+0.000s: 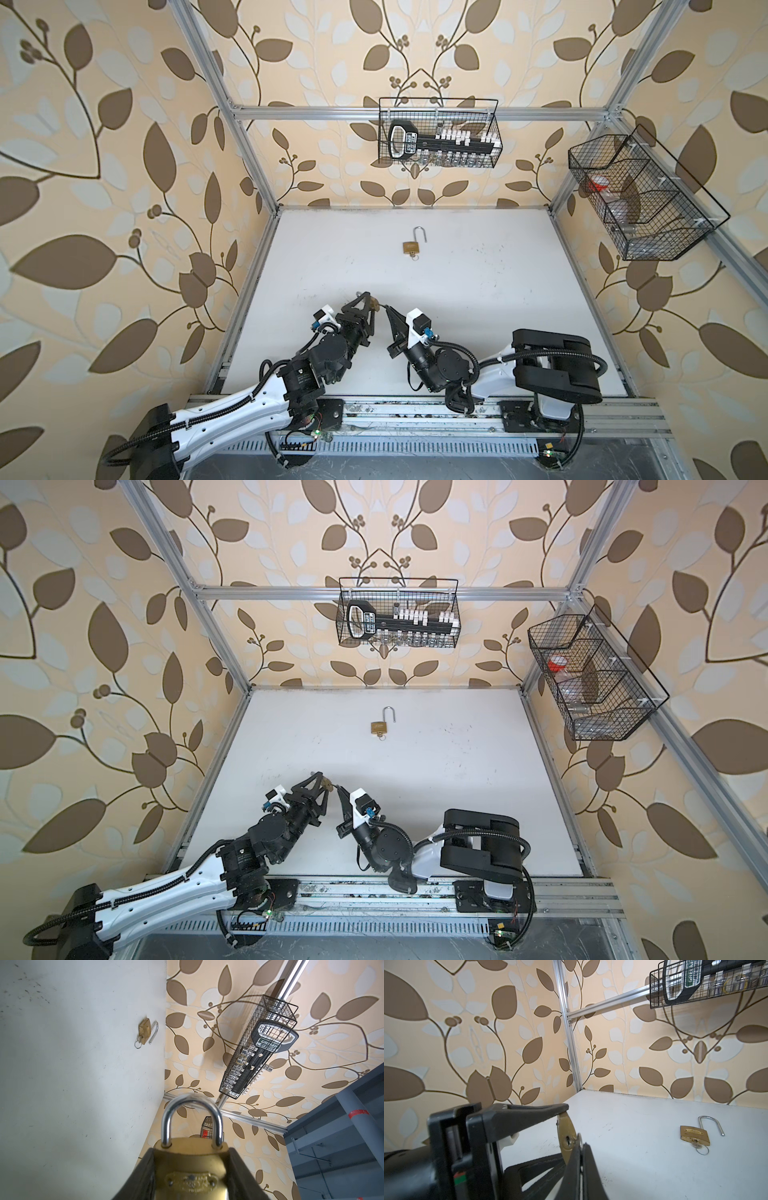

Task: Unlock with the key

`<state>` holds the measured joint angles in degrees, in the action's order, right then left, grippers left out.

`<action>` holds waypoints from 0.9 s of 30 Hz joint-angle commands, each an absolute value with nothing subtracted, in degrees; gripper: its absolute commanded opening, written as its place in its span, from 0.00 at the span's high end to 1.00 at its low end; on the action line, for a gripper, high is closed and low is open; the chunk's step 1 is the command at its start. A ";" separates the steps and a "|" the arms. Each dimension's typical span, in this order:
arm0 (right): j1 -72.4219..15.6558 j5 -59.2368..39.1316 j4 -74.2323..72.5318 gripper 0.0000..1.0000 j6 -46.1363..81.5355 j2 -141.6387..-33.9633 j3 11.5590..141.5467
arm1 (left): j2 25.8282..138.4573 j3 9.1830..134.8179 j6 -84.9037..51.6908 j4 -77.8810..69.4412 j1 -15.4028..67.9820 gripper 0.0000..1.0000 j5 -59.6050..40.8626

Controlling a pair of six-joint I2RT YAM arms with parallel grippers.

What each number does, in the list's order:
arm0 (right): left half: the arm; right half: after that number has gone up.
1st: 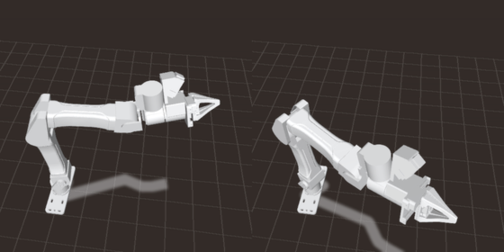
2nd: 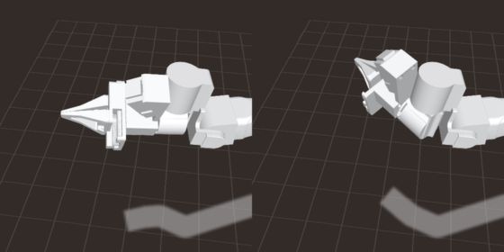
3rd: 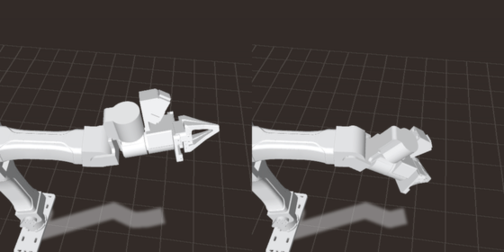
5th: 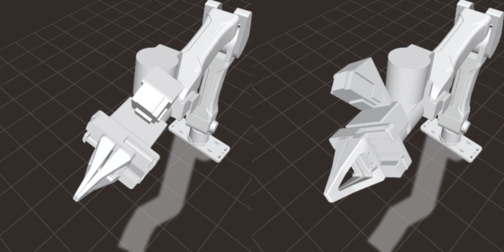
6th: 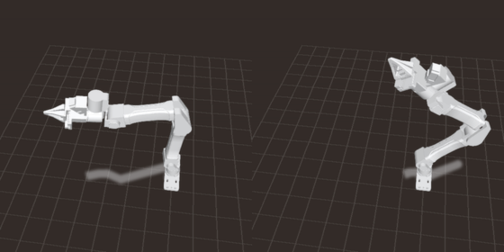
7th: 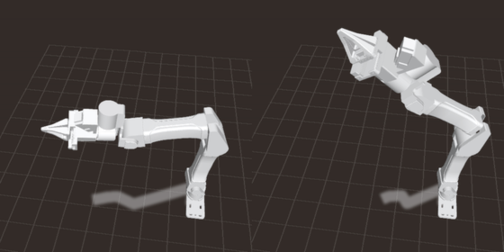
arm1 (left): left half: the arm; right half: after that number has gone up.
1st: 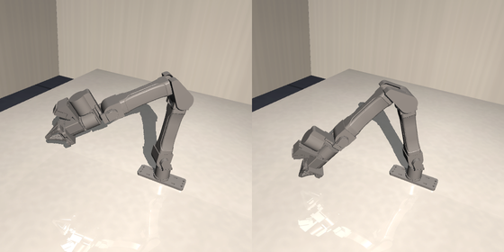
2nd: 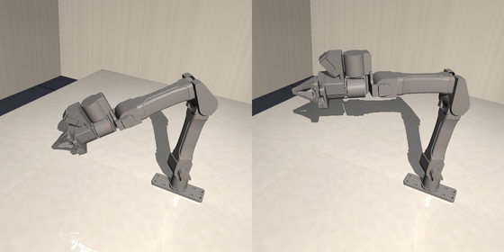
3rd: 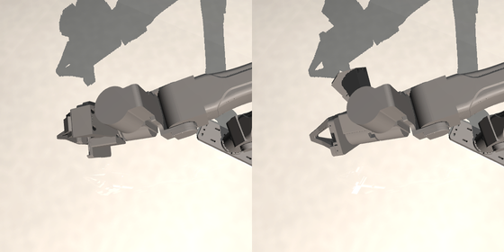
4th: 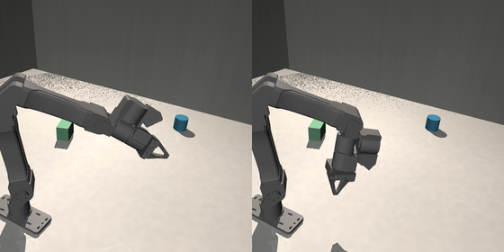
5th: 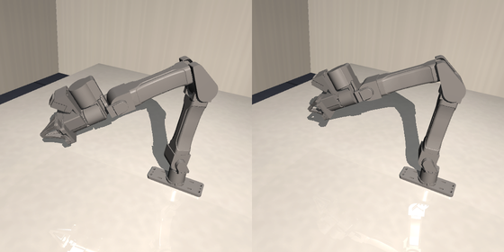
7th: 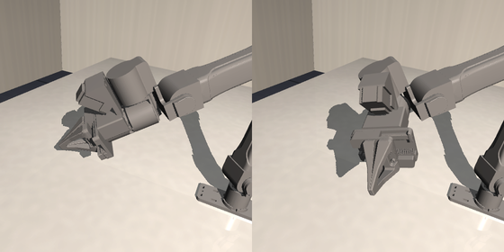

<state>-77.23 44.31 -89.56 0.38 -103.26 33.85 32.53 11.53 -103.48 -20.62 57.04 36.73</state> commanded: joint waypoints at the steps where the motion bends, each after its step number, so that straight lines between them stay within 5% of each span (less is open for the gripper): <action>1: -76.77 44.17 -91.25 1.00 1.13 -104.65 35.49 | 31.27 14.90 -102.44 -23.95 57.48 1.00 38.23; 27: -78.55 43.73 -90.26 1.00 6.07 -107.89 38.19 | 33.27 14.50 -102.14 -26.55 57.48 1.00 39.83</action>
<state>-78.11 44.40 -89.19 5.80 -106.08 36.71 33.56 11.53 -103.46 -21.21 56.99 39.94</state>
